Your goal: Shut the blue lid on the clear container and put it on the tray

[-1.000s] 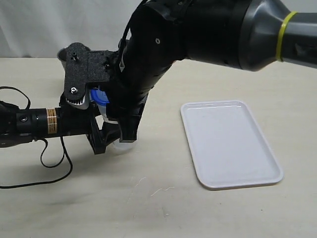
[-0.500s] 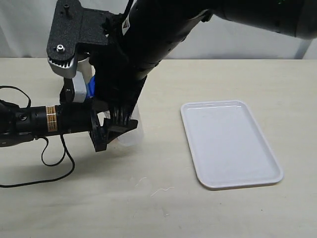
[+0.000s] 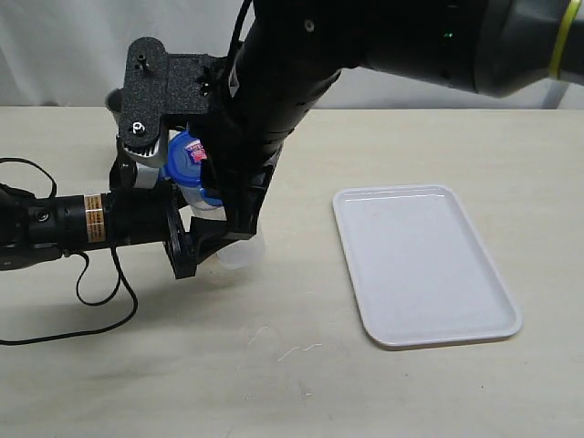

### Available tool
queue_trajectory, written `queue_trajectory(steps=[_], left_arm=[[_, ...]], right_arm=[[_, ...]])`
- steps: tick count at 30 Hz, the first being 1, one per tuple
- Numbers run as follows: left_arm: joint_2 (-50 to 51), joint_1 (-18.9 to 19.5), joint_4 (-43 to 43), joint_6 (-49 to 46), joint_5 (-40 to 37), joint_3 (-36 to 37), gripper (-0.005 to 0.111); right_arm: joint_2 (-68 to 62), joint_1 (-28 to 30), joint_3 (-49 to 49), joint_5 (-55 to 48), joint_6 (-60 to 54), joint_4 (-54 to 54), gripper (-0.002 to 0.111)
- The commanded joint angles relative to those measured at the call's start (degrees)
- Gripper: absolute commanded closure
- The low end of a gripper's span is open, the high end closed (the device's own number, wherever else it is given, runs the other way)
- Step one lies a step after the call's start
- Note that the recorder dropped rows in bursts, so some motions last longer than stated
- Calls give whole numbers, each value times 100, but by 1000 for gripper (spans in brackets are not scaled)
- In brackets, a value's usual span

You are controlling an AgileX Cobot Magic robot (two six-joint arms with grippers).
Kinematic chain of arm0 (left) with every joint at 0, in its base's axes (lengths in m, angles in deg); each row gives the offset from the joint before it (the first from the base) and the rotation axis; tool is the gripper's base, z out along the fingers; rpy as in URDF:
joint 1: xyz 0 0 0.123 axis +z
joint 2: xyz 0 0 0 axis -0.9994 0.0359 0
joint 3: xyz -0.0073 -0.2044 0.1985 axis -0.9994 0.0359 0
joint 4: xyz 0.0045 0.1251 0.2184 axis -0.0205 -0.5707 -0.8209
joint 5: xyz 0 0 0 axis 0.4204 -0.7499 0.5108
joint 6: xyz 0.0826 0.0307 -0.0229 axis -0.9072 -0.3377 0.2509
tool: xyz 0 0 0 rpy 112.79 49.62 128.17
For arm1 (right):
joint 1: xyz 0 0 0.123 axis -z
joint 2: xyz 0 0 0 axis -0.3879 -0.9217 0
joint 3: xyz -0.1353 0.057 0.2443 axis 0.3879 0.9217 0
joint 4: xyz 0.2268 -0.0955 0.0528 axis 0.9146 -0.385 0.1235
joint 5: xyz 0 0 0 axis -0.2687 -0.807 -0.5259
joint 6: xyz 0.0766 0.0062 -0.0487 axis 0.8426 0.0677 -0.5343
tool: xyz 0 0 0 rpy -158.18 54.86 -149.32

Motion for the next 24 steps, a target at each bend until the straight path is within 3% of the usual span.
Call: queue_trajectory(steps=[1,4,9,14,24], left_arm=[[-73,-10,86,48,195,-39,107],[-73,-10,86,48,195,-39,107],[-73,-10,86,48,195,-39,107],[-73,-10,85,75,195,-39,107],[-73,-10,85,75,195,-39,107]], right_arm=[[-149,21,-21,-35,-240,-106,65],[-236,21,-21,-59,-240,-124,65],[-254,21,-21,-32,-269,-124,75],[-257,21,260,192,-681,-33,69],[-257,21,927,1163,-455,-425,69]])
